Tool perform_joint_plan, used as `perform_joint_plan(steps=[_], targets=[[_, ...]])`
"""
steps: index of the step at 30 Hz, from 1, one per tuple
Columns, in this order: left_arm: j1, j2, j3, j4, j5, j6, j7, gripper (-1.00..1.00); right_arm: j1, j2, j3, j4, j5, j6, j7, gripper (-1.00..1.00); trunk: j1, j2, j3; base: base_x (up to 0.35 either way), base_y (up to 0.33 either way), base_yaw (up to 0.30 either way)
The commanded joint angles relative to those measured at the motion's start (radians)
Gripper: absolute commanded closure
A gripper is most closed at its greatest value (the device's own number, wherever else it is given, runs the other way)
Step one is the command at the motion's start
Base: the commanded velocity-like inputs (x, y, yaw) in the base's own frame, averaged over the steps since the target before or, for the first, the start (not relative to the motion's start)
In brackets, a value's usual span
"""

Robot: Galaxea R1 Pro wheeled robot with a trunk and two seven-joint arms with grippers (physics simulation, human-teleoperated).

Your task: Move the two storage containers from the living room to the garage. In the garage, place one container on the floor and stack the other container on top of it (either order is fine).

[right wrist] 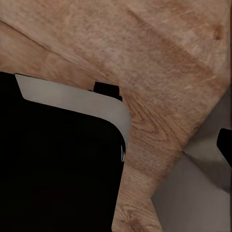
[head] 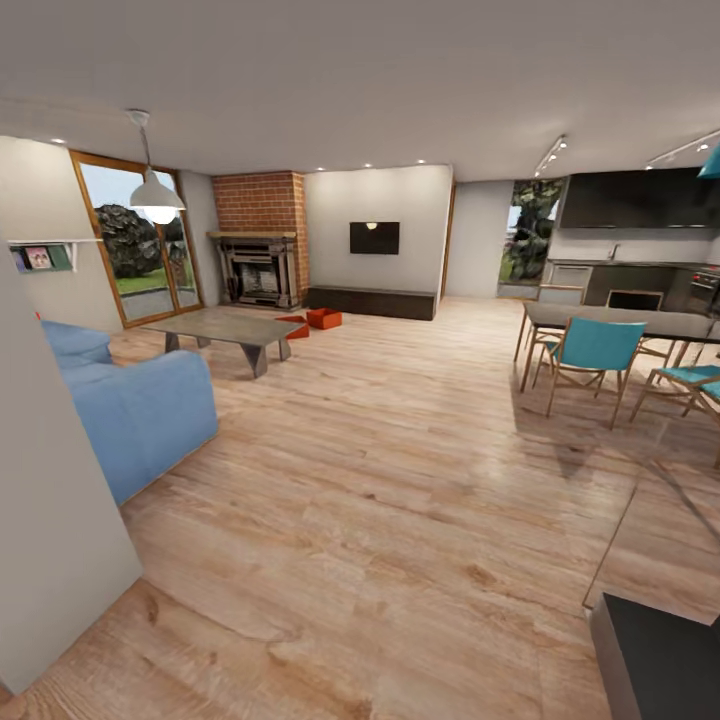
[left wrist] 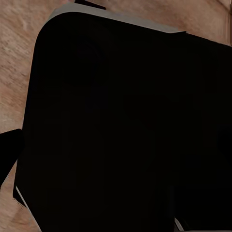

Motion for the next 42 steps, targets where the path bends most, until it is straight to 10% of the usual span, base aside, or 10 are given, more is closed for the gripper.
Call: perform_joint_plan(steps=[1, 42], targets=[[0.0, -0.001, -0.001, -0.001, 0.005, -0.001, 0.0, -1.0, -0.001, 0.001, 0.024, 0.003, 0.001, -0.006, -0.003, -1.0, 0.001, 0.0, -0.001, 0.323, 0.0, 0.0], [0.0, 0.0, -0.002, -0.002, 0.004, -0.001, 0.0, -1.0, -0.001, -0.006, 0.057, 0.007, -0.011, 0.003, -0.014, -1.0, 0.001, 0.0, -0.001, 0.323, 0.0, 0.0]])
